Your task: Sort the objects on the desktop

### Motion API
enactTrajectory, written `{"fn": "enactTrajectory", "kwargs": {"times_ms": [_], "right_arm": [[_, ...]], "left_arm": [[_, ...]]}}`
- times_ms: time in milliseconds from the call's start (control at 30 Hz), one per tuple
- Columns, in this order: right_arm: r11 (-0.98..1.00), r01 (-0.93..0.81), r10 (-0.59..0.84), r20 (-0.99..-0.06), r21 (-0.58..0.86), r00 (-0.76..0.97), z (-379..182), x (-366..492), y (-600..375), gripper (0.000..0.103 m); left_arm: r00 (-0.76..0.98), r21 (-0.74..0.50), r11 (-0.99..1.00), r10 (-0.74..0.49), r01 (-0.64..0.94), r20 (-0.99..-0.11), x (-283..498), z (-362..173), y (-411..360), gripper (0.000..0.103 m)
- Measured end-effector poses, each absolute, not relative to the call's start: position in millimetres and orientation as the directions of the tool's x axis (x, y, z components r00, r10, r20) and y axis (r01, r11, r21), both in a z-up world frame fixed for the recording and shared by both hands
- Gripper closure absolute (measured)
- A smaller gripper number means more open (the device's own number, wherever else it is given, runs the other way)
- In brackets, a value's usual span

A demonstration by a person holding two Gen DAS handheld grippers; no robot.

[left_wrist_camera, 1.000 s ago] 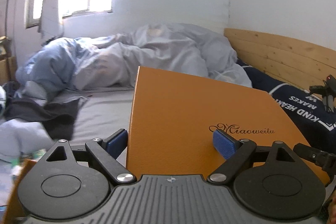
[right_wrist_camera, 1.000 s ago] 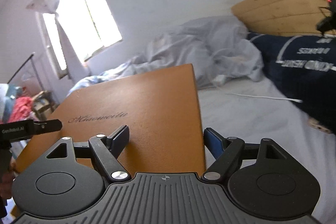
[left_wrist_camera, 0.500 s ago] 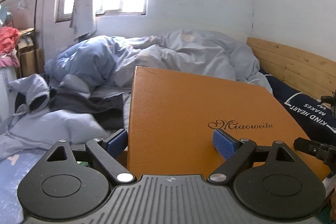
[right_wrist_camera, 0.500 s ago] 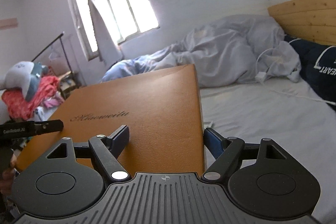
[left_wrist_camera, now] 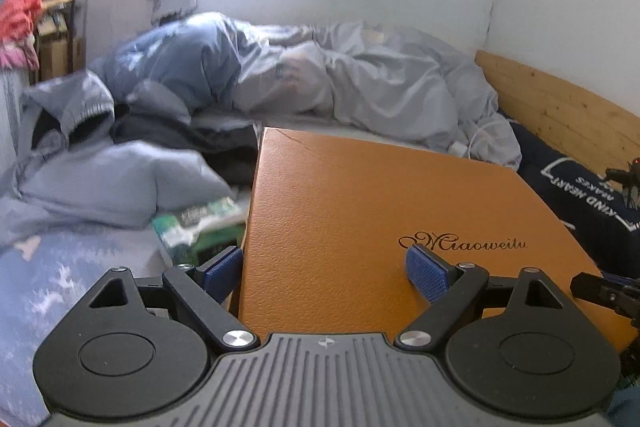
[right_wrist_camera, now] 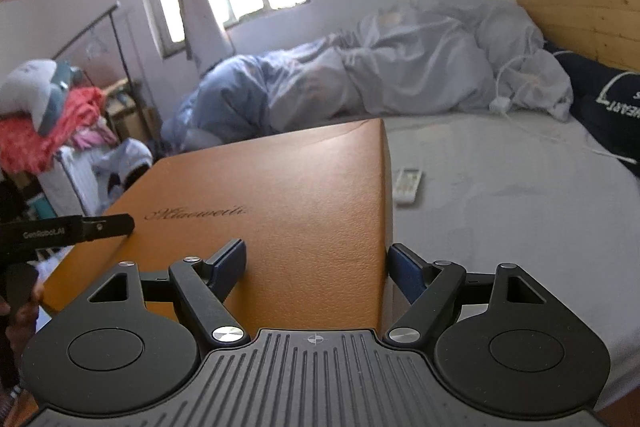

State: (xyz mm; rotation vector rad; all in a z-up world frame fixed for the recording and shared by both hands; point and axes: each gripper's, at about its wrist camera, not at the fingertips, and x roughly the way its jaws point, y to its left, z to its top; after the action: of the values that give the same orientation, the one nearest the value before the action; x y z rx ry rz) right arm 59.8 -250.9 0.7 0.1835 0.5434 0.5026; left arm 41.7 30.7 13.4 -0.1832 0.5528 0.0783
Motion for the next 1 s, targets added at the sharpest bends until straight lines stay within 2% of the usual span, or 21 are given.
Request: {"fn": "enactTrajectory", "kwargs": {"times_ms": [200, 567, 1000], "right_arm": [[0.883, -0.386, 0.47, -0.502, 0.267, 0.726, -12.7, 42.0, -225.9, 0.023], [0.888, -0.371, 0.46, -0.521, 0.271, 0.719, -26.9, 52.4, -211.2, 0.023], [0.896, -0.344, 0.443, -0.55, 0.279, 0.708, -39.5, 66.3, -207.7, 0.021]], "left_arm": [[0.83, -0.17, 0.979, -0.003, -0.11, -0.558, 51.7, -12.5, 45.0, 0.011], [0.836, -0.158, 0.98, 0.013, -0.119, -0.548, 52.5, -23.1, 55.0, 0.012], [0.801, -0.155, 0.981, 0.002, -0.118, -0.599, 62.3, -35.3, 59.0, 0.012]]}}
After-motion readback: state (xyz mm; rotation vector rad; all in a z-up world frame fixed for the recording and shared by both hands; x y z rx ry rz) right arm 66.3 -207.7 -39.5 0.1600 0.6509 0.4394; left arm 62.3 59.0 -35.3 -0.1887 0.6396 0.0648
